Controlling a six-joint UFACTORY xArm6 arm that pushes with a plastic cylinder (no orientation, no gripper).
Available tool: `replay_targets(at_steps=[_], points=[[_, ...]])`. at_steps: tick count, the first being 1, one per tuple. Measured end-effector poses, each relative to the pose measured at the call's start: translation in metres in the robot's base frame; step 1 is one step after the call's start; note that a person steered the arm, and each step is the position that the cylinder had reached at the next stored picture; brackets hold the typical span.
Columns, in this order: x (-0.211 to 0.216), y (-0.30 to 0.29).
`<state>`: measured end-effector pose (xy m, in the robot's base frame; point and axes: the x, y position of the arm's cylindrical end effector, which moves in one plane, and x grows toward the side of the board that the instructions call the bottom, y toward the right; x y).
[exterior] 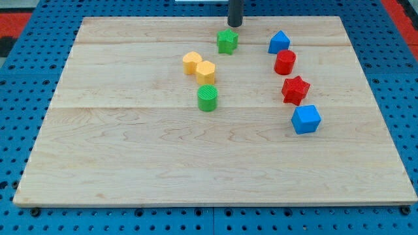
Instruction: Push the green star downwards of the board
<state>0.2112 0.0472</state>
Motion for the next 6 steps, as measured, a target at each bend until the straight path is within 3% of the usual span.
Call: replay_targets(at_steps=[2, 4, 5, 6], points=[[0.113, 0.019], [0.027, 0.019], [0.030, -0.019], [0.060, -0.018]])
